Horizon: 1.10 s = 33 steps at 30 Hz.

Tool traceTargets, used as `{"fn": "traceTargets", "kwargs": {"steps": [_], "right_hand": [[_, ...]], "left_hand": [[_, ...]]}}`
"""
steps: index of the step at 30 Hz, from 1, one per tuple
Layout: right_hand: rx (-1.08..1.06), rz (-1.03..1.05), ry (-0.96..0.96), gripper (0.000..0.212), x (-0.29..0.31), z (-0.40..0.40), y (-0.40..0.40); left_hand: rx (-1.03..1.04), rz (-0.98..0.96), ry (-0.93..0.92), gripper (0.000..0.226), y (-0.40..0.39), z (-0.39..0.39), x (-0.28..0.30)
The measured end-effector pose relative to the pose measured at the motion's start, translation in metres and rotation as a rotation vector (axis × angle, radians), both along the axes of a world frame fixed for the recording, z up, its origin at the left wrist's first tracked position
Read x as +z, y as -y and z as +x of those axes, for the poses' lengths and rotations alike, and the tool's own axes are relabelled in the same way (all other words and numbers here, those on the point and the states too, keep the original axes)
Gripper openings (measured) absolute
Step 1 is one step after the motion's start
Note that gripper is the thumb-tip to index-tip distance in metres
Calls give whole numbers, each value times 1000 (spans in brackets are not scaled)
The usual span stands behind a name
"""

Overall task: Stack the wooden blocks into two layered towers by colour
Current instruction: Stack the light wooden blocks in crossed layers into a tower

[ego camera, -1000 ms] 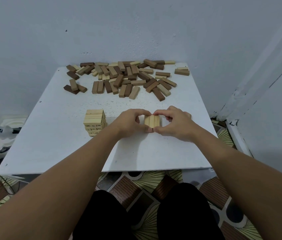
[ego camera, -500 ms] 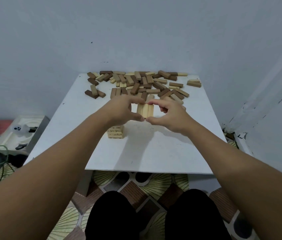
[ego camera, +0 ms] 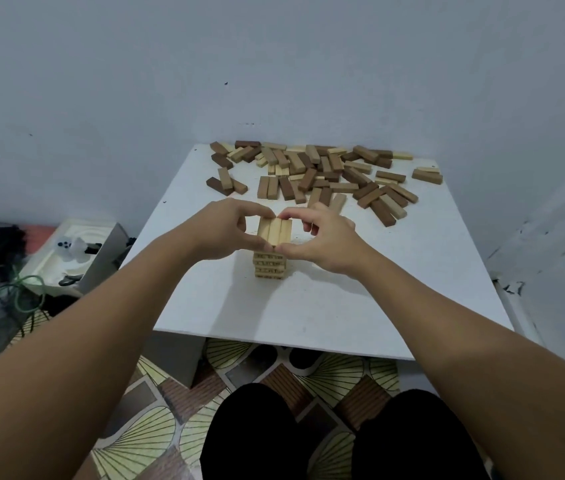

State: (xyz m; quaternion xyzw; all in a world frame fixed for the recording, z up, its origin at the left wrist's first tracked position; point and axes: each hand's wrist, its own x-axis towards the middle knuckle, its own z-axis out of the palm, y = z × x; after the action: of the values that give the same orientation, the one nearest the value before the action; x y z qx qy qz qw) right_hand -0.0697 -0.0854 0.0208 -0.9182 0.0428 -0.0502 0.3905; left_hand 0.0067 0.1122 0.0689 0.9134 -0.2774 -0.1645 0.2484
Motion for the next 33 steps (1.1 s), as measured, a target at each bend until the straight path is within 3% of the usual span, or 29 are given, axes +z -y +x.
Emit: {"fn": "traceTargets", "kwargs": {"steps": [21, 33], "right_hand": [[36, 8, -68, 47, -8, 12, 2], [58, 74, -97, 60, -12, 13, 2]], "left_hand": [[-12, -39, -143, 63, -4, 15, -12], [1, -86, -219, 61, -5, 21, -19]]}}
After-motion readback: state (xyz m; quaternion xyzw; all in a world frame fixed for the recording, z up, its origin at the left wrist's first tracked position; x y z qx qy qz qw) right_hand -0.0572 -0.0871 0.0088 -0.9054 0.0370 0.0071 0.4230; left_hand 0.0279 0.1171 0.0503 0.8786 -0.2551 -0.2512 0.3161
